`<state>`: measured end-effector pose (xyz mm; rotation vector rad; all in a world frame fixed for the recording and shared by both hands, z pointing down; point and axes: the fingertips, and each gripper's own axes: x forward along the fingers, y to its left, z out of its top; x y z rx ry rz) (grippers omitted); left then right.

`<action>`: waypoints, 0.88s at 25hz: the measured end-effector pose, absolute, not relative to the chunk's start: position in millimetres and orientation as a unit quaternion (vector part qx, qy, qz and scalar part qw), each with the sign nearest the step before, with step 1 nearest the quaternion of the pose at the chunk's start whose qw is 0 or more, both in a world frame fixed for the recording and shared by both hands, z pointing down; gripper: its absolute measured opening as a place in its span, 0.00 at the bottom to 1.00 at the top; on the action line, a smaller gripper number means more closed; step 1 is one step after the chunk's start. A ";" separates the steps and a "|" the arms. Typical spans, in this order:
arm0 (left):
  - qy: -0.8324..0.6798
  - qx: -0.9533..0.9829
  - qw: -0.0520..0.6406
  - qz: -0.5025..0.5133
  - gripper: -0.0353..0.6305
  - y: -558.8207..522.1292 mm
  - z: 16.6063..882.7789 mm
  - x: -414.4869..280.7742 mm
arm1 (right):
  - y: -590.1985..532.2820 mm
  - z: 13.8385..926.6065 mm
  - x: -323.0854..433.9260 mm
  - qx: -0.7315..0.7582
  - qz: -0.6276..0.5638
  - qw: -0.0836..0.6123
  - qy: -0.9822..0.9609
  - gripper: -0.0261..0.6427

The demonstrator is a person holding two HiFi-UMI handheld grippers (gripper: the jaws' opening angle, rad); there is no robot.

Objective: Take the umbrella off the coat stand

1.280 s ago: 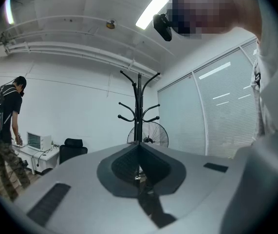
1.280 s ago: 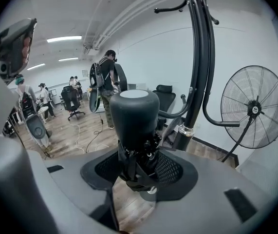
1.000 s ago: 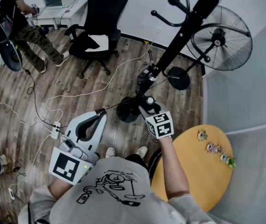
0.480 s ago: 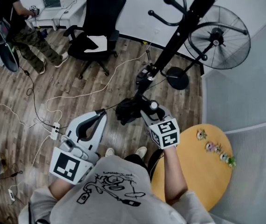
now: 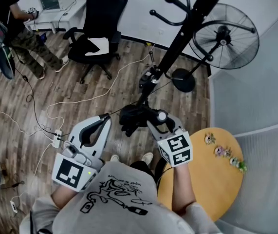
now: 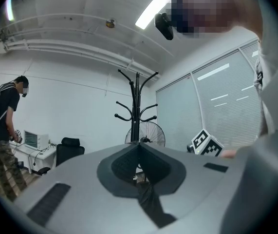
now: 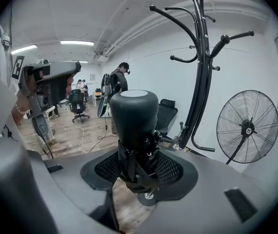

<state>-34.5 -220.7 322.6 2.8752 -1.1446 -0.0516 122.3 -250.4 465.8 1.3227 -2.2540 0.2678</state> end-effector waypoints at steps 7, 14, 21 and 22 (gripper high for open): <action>-0.368 0.929 0.024 -0.013 0.06 -223.1 326.2 -33.0 | -239.2 448.9 115.2 0.483 0.090 0.253 -0.833 0.36; -0.369 0.929 0.027 -0.013 0.06 -228.3 328.1 -32.1 | -227.9 435.8 110.7 0.481 0.088 0.250 -0.836 0.36; -0.369 0.929 0.027 -0.013 0.06 -230.4 327.9 -30.5 | -216.4 425.3 110.2 0.480 0.091 0.248 -0.837 0.36; -0.368 0.929 0.027 -0.013 0.06 -229.8 327.9 -29.9 | -214.5 425.4 110.2 0.478 0.091 0.254 -0.836 0.36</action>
